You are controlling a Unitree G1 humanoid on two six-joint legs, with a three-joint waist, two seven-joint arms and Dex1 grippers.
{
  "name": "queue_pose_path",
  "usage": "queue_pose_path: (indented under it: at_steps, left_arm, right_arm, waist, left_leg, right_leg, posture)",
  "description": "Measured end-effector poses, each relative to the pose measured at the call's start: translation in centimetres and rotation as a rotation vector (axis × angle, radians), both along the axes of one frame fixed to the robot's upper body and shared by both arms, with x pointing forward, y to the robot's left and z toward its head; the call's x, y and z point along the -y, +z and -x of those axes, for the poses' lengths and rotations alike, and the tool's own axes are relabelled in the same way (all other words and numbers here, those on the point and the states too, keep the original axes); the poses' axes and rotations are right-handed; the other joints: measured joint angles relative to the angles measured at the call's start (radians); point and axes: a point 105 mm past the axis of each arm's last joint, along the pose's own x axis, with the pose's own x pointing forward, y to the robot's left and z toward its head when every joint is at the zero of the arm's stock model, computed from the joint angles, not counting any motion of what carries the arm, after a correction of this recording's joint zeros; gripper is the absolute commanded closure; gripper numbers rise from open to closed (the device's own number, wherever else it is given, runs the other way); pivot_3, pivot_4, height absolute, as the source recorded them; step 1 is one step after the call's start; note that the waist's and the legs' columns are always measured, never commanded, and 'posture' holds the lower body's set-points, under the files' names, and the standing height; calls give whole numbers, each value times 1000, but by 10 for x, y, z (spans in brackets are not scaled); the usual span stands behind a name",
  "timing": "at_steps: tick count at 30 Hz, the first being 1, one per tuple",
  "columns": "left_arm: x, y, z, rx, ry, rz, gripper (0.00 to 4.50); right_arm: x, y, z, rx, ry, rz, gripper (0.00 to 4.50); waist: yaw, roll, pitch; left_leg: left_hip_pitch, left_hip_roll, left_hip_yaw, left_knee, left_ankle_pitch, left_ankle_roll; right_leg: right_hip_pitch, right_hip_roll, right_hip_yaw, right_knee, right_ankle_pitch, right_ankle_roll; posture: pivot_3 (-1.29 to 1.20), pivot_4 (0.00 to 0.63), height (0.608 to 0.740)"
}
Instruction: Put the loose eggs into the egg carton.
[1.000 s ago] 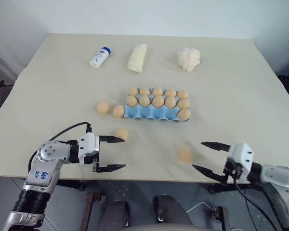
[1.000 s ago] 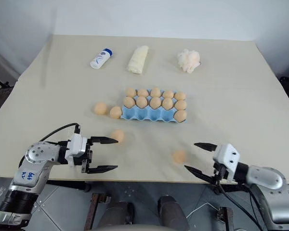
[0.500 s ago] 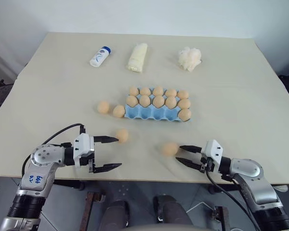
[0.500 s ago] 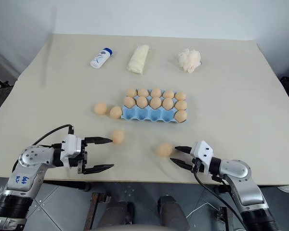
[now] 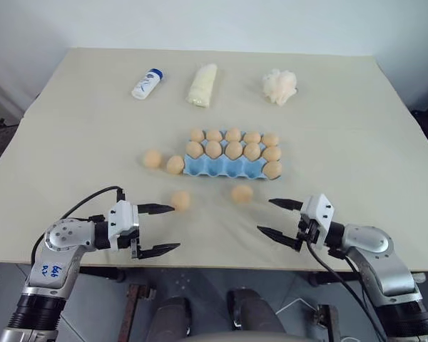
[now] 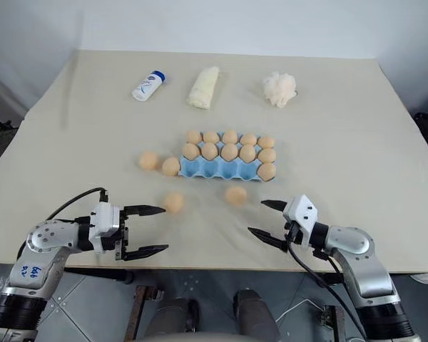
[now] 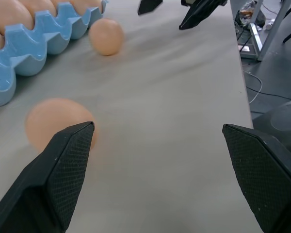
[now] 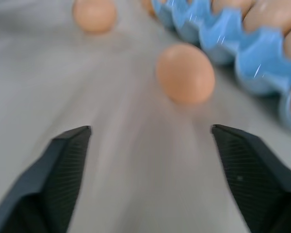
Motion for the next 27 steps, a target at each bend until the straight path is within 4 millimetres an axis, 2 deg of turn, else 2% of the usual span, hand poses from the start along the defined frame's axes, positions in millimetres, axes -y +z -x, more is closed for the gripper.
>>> queue_pose_path:
  at_steps: [3, 11, 13, 16, 22, 27]
  left_arm:
    - [0, 1, -2, -5, 15, 16, 0]
    - [-11, 7, -7, 6, 90, 36, 0]
    - [-13, 8, -7, 10, 102, 38, 0]
    - [-12, 6, -7, 5, 114, 46, 0]
    - [-13, 3, -4, -4, 123, 45, 0]
    - [-13, 3, -4, -4, 127, 46, 0]
  right_arm:
    - [-25, 21, -11, 73, 59, -46, 35]
    - [-60, 10, -35, 71, 102, 23, 35]
    - [-63, 12, -41, 87, 93, 31, 35]
    - [-65, 9, -46, 87, 89, 36, 35]
    - [-64, 1, -43, 64, 127, 60, 35]
    - [-57, -15, -35, -7, 140, 93, 35]
  waist:
    - [-4, 0, 0]
    - [6, 0, 0]
    - [7, 0, 0]
    - [8, 0, 0]
    - [6, 0, 0]
    - [6, 0, 0]
  left_leg:
    - [1, 0, -1, 0, 0, 0]
    - [-6, 0, -2, 0, -1, 0]
    - [-14, 0, -1, 1, -1, 0]
    - [-14, 0, -2, 1, -1, -1]
    - [-14, 0, -1, 2, -1, 0]
    - [-14, 0, -1, 1, -1, -1]
  right_leg:
    - [0, 0, -1, 1, 0, 0]
    - [-7, -1, -4, 1, 0, 0]
    - [-15, -1, -4, 4, 0, 0]
    - [-16, -1, -5, 5, 0, 0]
    - [-15, -1, -5, 4, 0, 0]
    - [-16, -1, -5, 5, 0, 0]
  posture:
    - [0, 150, 740]
    - [0, 150, 740]
    - [0, 150, 740]
    - [0, 150, 740]
    - [0, 150, 740]
    - [0, 150, 740]
